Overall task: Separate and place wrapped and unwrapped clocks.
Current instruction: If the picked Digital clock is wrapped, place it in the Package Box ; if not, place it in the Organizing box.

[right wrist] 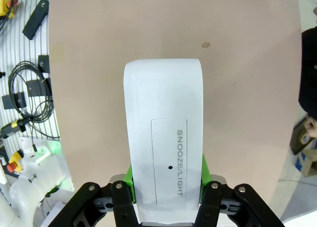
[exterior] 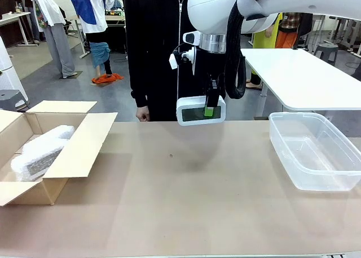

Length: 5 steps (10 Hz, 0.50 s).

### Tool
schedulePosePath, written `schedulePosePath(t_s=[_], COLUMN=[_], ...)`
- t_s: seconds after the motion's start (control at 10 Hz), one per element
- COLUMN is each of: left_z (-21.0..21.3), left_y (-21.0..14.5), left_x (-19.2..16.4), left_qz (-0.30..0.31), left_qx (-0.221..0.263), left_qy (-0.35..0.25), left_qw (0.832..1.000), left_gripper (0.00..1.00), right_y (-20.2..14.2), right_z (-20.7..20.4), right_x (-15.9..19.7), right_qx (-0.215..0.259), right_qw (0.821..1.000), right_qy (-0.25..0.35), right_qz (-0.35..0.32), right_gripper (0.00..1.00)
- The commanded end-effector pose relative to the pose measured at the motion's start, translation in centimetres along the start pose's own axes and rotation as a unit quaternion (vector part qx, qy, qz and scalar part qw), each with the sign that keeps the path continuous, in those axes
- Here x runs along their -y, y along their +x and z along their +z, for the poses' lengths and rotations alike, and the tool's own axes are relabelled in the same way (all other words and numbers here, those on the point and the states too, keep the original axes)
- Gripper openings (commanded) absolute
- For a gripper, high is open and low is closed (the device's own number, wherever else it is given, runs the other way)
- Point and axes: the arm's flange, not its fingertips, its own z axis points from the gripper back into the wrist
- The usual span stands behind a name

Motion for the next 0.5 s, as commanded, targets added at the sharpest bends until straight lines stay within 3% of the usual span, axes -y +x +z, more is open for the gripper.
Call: schedulePosePath(t_s=[0.0,0.2,0.4], left_z=[0.0,0.0,0.0], left_y=[-0.2,-0.2,-0.2], left_x=[0.4,0.4,0.4], left_qz=[-0.011,-0.011,-0.011], left_qx=[0.002,0.002,0.002], left_qy=[-0.001,-0.001,-0.001], left_qw=[1.0,1.0,1.0], left_gripper=[1.0,1.0,1.0], right_y=[-0.3,-3.0,-8.4], right_z=[0.0,1.8,6.0], right_x=[0.2,0.3,-0.2], right_qx=[0.005,0.026,0.075], right_qw=[0.999,0.983,0.941], right_qy=[-0.023,-0.103,-0.179], right_qz=[-0.031,-0.149,-0.277], right_gripper=[0.51,0.51,0.51])
